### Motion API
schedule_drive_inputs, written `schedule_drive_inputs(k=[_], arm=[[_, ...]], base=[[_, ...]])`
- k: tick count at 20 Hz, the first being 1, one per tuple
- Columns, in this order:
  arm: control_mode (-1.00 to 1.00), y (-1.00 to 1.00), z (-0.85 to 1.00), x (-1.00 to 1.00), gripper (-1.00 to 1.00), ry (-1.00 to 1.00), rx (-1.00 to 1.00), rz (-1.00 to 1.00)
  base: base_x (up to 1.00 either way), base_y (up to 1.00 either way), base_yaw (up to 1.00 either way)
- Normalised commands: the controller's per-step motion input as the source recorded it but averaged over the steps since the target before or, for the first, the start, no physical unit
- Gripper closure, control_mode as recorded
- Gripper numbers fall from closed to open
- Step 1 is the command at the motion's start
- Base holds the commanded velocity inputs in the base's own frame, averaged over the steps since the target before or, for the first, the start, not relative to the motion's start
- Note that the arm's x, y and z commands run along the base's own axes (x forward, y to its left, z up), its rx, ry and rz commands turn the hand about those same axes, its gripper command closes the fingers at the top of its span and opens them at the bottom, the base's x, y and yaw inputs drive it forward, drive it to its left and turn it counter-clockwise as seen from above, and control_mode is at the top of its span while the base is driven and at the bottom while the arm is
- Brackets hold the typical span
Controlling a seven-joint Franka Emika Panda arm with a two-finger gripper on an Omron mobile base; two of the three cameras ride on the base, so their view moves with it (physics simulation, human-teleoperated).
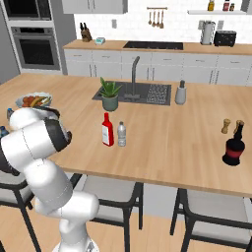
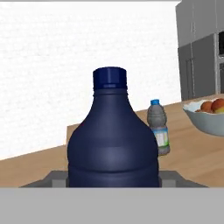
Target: Move the plastic bottles in the middle to the plastics group, and the glass bottles in the middle to the glass group.
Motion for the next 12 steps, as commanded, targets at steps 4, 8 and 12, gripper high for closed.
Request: schedule_drive_inputs(k=[4, 8, 12], arm=[[-1.0, 0.27, 0.05, 0.15, 1.0, 0.0, 0.32, 0.09], [-1.0, 0.35, 0.0, 0.22, 1.0, 0.0, 0.14, 0.09], [-1.0, 0.29, 0.0, 0.18, 1.0, 0.0, -0.07, 0.1]], base=[[0.0, 0.0, 0.0], [0.0, 0.0, 0.0], [0.0, 0.0, 0.0]])
